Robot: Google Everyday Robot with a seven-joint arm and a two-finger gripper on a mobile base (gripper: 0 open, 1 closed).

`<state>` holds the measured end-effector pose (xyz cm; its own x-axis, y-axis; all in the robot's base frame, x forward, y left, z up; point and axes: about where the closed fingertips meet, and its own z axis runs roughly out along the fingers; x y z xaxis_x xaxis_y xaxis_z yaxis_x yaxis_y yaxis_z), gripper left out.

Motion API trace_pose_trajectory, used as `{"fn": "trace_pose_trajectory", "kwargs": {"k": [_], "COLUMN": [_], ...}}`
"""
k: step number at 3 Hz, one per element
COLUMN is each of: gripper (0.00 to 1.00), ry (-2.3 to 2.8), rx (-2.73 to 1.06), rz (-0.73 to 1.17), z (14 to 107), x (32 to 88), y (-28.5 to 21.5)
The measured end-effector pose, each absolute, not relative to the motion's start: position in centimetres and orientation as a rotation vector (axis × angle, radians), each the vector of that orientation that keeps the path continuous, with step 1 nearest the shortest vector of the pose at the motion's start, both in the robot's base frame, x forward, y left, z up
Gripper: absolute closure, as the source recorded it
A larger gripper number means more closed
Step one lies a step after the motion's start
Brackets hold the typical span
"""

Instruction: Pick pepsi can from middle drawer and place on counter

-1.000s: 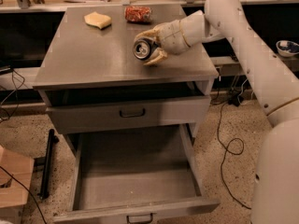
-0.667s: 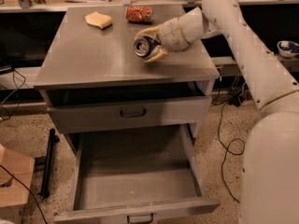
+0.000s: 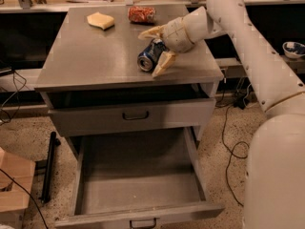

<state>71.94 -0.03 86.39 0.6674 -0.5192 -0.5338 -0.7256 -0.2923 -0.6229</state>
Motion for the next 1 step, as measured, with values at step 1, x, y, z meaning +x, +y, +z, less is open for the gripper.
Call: {"fn": "trace_pose_trajectory", "kwargs": {"k": [1], "gripper": [0.0], "ry": [0.968], "rx": [-1.969], "rz": [0.285], "z": [86.39], "x": [71.94], "y": [-0.03]}}
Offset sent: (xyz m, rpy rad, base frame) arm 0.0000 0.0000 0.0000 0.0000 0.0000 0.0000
